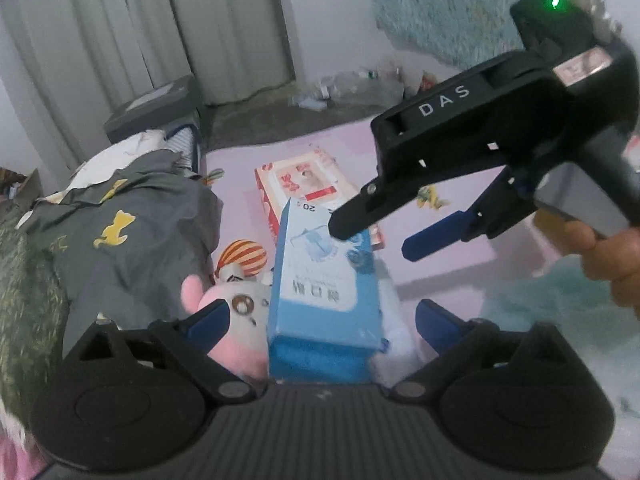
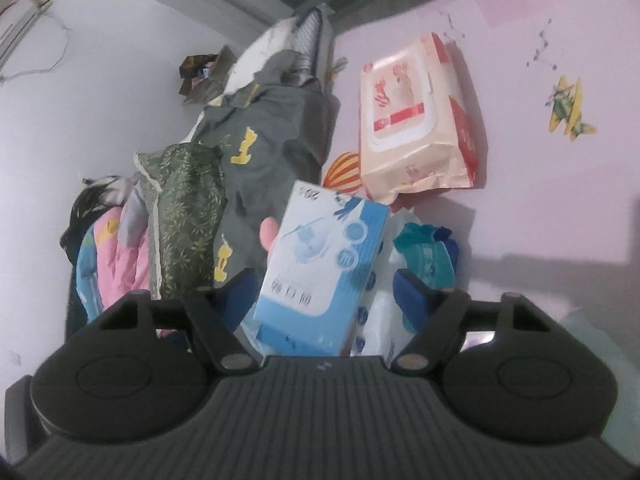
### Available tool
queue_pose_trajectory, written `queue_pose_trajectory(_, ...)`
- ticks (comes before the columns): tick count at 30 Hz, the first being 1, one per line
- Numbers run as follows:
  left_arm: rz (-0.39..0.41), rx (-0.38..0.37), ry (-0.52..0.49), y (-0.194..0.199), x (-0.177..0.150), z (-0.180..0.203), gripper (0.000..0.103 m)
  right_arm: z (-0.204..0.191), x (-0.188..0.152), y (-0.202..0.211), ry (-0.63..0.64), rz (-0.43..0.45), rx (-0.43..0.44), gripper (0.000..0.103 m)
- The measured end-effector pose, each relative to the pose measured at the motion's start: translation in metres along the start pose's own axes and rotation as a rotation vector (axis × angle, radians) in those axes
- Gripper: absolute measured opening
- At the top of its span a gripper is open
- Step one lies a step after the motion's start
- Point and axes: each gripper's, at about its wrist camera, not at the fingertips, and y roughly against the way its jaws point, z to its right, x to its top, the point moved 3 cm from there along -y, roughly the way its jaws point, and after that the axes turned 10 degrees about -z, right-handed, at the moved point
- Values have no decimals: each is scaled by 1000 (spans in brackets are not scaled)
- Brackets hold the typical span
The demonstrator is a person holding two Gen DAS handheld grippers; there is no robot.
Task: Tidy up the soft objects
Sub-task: 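Grasp the blue-and-white mask box with the right gripper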
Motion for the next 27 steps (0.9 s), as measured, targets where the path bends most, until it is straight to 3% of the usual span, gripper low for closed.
queue_pose_trajectory(6,-86,-26,0,-40,17,-4,98,16,17,-25,-53,-46,35,58)
queue_pose_trajectory(9,-123,-8,16,-55,19,-5,86,16,21,-31,-45,-56,56,52)
queue_pose_trajectory(13,-140,-45,109,-62,18,-16,71,12,20,-39,-29,-72,63,42)
queue_pose_trajectory(20,-119,-77,206,-25,19,-27,58,-2,16,-25,-26,-52,113,34)
queue_pose_trajectory(22,-112,-104,216,-7,19,-23,47,-11,11,-13,-8,-51,150,31)
queue_pose_trajectory(25,-72,-131,217,21,22,-8,45,-22,-2,11,32,-41,194,30)
queue_pose_trajectory(27,-50,-122,213,37,24,6,34,-25,-11,28,50,-26,200,30)
